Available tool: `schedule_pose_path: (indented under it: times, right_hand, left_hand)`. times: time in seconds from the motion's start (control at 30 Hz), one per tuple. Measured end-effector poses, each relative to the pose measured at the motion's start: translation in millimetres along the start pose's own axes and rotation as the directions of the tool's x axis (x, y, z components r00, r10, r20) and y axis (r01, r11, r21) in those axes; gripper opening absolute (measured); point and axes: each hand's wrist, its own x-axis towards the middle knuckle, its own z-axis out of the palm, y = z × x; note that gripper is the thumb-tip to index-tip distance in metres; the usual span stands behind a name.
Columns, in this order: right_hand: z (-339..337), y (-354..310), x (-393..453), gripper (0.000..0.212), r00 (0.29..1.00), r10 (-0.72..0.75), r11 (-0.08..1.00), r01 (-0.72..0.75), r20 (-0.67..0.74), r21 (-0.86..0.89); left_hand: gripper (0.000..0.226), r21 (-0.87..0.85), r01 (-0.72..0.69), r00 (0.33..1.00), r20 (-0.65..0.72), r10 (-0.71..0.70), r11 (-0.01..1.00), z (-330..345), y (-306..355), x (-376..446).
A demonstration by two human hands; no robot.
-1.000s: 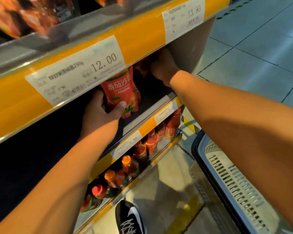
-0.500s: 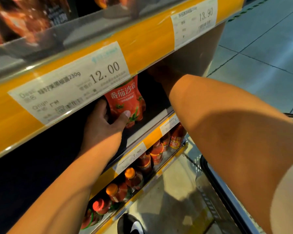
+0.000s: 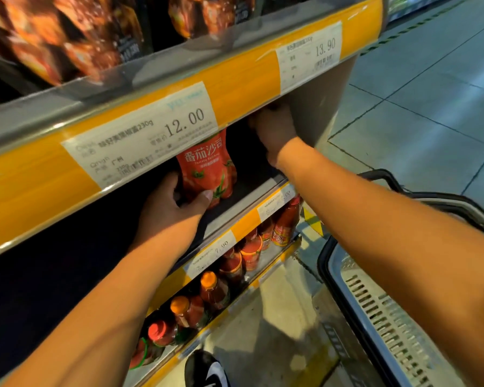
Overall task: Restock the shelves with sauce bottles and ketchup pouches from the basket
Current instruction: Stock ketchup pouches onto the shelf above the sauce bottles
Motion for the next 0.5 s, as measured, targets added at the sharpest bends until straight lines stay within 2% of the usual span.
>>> schedule_pose_path:
  times: [0.07,0.13,0.2,0.27,0.33,0.5]
  right_hand:
    - [-8,10,-36,0.038,0.992,0.026,0.998,-0.033,0.123,0.058]
    - [-5,17,-66,0.048,0.949,0.050,0.997,-0.030,0.312,-0.071]
    - [0,20,-82,0.063,0.899,0.045,0.974,0.057,0.436,-0.219]
    - [9,16,-91,0.070,0.891,0.001,0.957,0.130,0.454,-0.258]
    - [14,8,-92,0.064,0.897,-0.031,0.950,0.164,0.440,-0.267]
    - [0,-1,-80,0.066,0.910,-0.034,0.919,0.192,0.414,-0.345]
  left_hand:
    - [0.029,0.032,0.017,1.000,-0.014,-0.017,0.999,-1,-3,0]
    - [0.032,0.101,0.041,0.998,-0.044,-0.037,0.994,-2,-2,-1]
    - [0.038,0.150,0.097,0.994,-0.063,-0.088,0.984,-2,-2,-4]
    - [0.040,0.229,0.161,0.986,-0.077,-0.147,0.960,-5,2,-12]
    - [0.045,0.340,0.186,0.982,-0.080,-0.169,0.922,-9,5,-25]
    - [0.054,0.513,0.045,0.993,0.071,-0.095,0.857,-9,16,-53]
